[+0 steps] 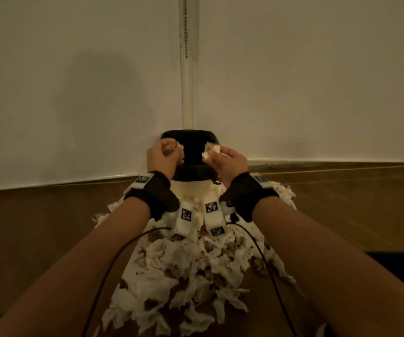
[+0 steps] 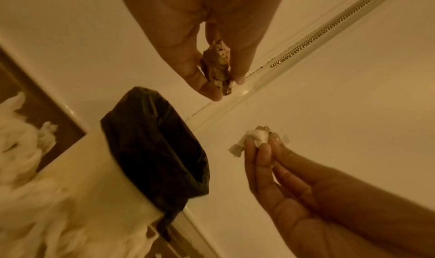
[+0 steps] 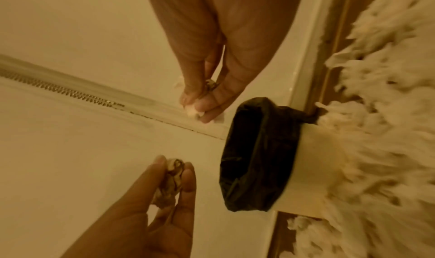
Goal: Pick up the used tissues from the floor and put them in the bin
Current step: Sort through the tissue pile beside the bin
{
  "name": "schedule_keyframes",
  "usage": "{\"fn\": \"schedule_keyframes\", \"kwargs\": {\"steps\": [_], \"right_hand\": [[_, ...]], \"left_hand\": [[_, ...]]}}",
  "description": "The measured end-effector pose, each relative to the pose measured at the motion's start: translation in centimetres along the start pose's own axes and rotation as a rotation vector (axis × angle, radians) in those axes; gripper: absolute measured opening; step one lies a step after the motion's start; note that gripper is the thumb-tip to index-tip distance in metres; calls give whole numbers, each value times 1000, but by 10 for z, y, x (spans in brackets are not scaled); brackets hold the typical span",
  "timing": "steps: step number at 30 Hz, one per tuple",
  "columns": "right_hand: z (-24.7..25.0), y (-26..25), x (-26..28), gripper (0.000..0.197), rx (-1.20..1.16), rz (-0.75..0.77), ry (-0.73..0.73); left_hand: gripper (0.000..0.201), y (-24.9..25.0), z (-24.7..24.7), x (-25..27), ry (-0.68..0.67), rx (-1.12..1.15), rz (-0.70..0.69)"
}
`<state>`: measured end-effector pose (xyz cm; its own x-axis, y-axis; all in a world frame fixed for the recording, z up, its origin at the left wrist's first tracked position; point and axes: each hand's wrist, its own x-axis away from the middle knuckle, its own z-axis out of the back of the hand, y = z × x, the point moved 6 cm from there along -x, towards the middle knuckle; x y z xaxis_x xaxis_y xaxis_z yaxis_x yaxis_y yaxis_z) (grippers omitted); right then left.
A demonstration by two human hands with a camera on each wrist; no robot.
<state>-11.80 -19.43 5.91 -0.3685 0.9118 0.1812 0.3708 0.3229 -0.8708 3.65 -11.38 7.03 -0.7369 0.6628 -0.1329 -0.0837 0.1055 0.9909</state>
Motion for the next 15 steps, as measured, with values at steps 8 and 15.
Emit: {"fn": "schedule_keyframes", "kwargs": {"steps": [8,15], "right_hand": [[-9,-21,-81,24,403,14,21],[-7,17,-96,54,350,-97,-52]], "left_hand": [[34,-20,-13,-46,48,58,148],[61,-47,-26,-55,98,283,366]]}}
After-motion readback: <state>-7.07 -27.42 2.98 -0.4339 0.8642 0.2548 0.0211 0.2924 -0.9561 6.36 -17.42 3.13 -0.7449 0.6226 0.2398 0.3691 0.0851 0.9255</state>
